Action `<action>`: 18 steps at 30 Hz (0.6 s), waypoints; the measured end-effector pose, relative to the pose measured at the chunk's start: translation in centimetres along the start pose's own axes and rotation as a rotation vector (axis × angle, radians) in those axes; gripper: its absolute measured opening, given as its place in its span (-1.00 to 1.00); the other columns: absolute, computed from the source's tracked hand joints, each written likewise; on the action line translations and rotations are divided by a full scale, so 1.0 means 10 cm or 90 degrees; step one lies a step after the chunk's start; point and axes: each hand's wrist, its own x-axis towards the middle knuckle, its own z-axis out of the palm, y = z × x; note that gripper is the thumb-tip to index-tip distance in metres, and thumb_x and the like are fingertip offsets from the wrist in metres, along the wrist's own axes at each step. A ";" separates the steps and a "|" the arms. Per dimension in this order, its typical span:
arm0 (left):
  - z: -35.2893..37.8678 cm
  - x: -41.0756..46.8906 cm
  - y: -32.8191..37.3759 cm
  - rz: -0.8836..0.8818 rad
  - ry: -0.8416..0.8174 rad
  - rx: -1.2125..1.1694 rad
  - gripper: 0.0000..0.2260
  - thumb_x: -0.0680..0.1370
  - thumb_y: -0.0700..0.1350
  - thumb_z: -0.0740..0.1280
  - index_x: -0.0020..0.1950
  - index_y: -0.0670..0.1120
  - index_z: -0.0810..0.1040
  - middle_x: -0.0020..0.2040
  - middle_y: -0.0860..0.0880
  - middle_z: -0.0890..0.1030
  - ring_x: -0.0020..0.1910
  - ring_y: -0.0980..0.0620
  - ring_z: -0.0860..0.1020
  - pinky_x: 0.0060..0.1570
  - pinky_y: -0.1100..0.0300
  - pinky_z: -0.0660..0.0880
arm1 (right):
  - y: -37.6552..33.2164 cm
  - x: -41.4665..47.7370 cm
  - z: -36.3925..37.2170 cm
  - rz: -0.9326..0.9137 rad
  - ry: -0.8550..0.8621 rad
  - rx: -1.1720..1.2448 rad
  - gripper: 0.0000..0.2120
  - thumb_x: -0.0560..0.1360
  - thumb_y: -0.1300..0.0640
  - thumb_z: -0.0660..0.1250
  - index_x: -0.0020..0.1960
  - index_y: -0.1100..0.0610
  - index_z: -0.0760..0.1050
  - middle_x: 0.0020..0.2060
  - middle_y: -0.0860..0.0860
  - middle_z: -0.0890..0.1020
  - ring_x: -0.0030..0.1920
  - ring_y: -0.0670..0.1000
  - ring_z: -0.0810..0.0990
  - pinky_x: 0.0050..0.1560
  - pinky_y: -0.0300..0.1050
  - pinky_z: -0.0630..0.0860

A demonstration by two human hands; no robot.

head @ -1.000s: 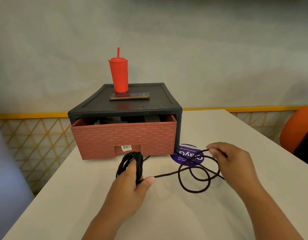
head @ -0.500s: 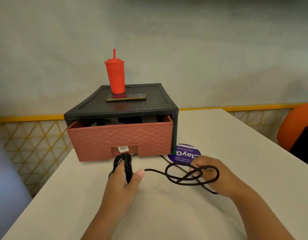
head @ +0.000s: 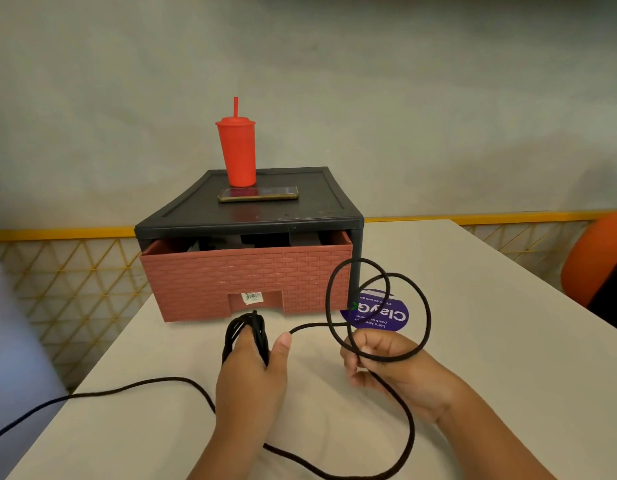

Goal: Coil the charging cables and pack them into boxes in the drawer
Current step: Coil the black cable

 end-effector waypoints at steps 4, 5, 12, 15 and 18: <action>-0.01 0.04 -0.05 -0.031 -0.001 0.050 -0.56 0.55 0.08 0.21 0.29 -0.20 0.40 0.01 -0.13 0.59 0.05 -0.15 0.53 -0.04 0.09 0.42 | 0.01 -0.03 -0.12 0.001 -0.068 0.022 -0.81 0.29 -0.05 0.51 -0.21 0.04 0.60 -0.30 -0.09 0.57 -0.27 -0.12 0.50 -0.16 -0.28 0.46; -0.02 0.06 -0.06 -0.042 0.002 0.060 -0.56 0.56 0.08 0.21 0.29 -0.21 0.40 0.02 -0.14 0.59 0.06 -0.16 0.53 -0.04 0.07 0.41 | 0.01 -0.03 -0.15 -0.006 -0.056 0.037 -0.76 0.26 -0.08 0.53 -0.22 0.05 0.61 -0.31 -0.08 0.57 -0.28 -0.11 0.50 -0.17 -0.28 0.45; -0.09 0.17 -0.18 -0.104 0.052 0.082 -0.57 0.56 0.06 0.22 0.20 -0.29 0.41 -0.04 -0.23 0.59 -0.01 -0.23 0.53 -0.13 0.04 0.38 | -0.03 -0.05 -0.34 -0.044 0.187 0.323 -0.57 -0.07 0.03 0.69 -0.29 0.13 0.63 -0.43 0.00 0.53 -0.42 -0.10 0.50 -0.31 -0.22 0.55; -0.09 0.20 -0.23 -0.116 0.066 0.084 -0.55 0.56 0.06 0.22 0.24 -0.29 0.40 -0.04 -0.24 0.59 -0.02 -0.25 0.53 -0.10 0.01 0.40 | -0.04 -0.06 -0.46 -0.064 0.245 0.427 -0.55 -0.12 0.11 0.70 -0.29 0.14 0.63 -0.43 -0.02 0.53 -0.44 -0.09 0.51 -0.36 -0.22 0.55; -0.09 0.21 -0.27 -0.120 0.066 0.100 -0.57 0.56 0.06 0.21 0.18 -0.29 0.41 -0.13 -0.21 0.57 -0.10 -0.23 0.52 -0.19 0.05 0.35 | -0.05 -0.08 -0.59 -0.076 0.288 0.491 -0.52 -0.17 0.18 0.70 -0.29 0.13 0.63 -0.42 -0.04 0.54 -0.44 -0.11 0.52 -0.38 -0.23 0.55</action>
